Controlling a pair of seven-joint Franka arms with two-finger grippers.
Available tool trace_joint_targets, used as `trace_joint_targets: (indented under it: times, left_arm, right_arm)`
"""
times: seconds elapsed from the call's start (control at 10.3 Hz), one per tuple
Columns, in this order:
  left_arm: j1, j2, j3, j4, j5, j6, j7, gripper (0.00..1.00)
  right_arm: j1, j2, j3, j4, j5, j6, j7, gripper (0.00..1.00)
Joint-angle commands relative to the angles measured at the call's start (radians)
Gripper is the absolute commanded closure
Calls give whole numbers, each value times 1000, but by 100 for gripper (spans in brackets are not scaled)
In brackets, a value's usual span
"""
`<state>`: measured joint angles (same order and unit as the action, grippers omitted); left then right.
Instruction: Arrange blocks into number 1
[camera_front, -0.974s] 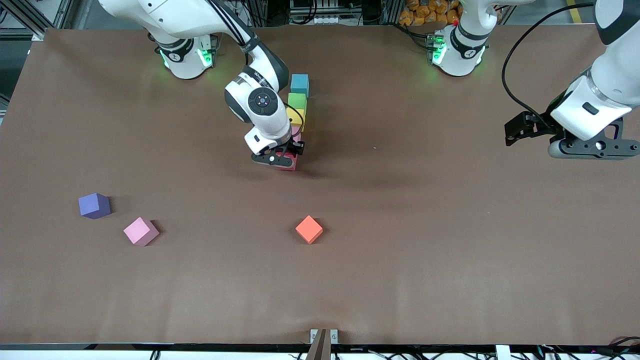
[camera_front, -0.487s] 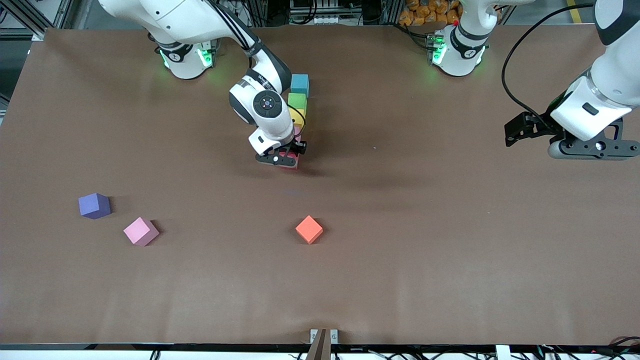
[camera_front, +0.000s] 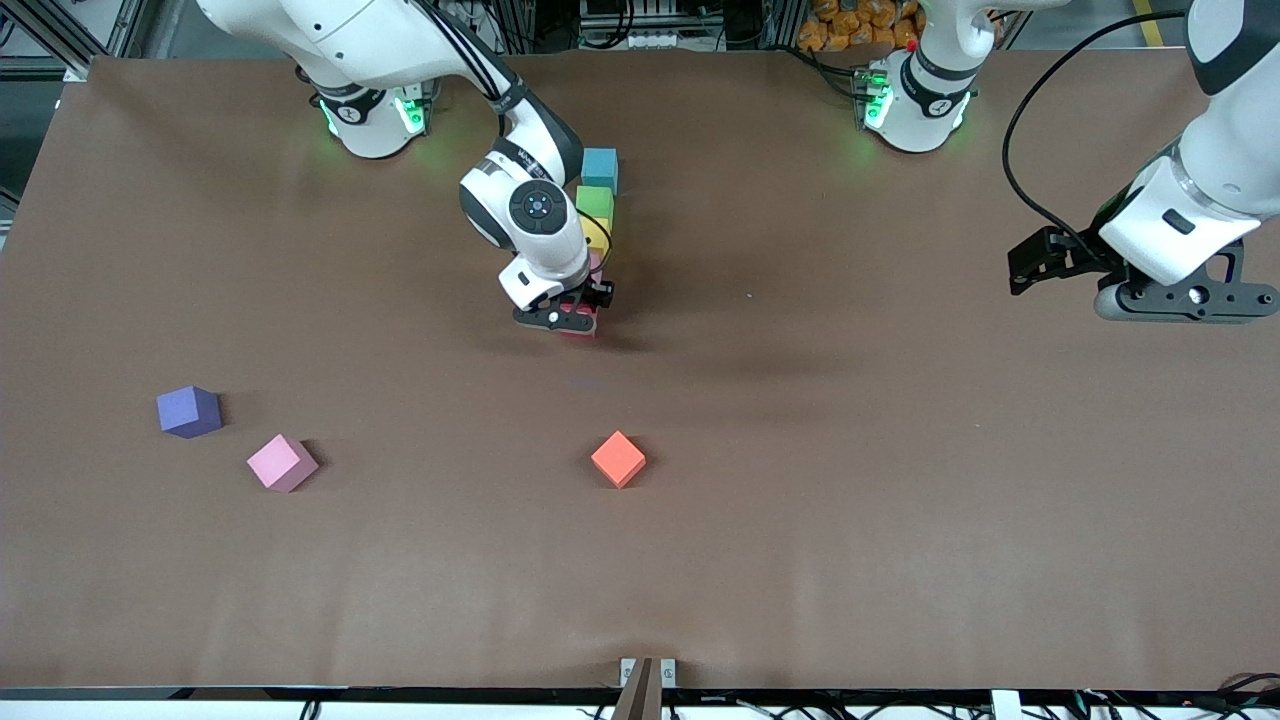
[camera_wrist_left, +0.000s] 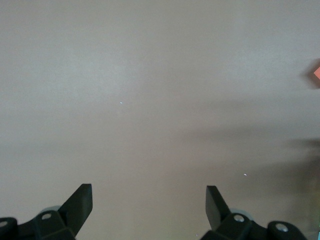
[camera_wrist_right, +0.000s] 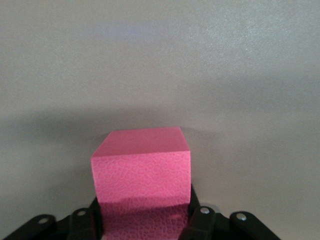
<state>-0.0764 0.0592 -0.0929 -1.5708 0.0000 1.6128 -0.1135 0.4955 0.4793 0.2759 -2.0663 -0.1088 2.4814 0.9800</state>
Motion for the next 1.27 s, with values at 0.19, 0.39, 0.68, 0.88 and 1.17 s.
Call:
trace_joint_targets:
  times: [0.19, 0.39, 0.68, 0.88, 1.17]
  left_arm:
    - [6, 7, -1, 14, -8, 3, 25, 0]
    - [6, 7, -1, 14, -8, 4, 25, 0]
    - [6, 7, -1, 14, -8, 4, 25, 0]
    - [4, 7, -1, 12, -8, 4, 25, 0]
    - [6, 8, -1, 14, -8, 6, 25, 0]
  right_arm:
    - [-52, -73, 0, 55, -22, -47, 11, 0]
    - [-95, -114, 2, 122, -9, -136, 11, 0]
    - [-188, -214, 2, 173, 63, -237, -47, 0]
    - [-268, -286, -6, 187, 89, -330, -194, 0]
    - [-284, -353, -137, 221, 92, -461, -422, 0]
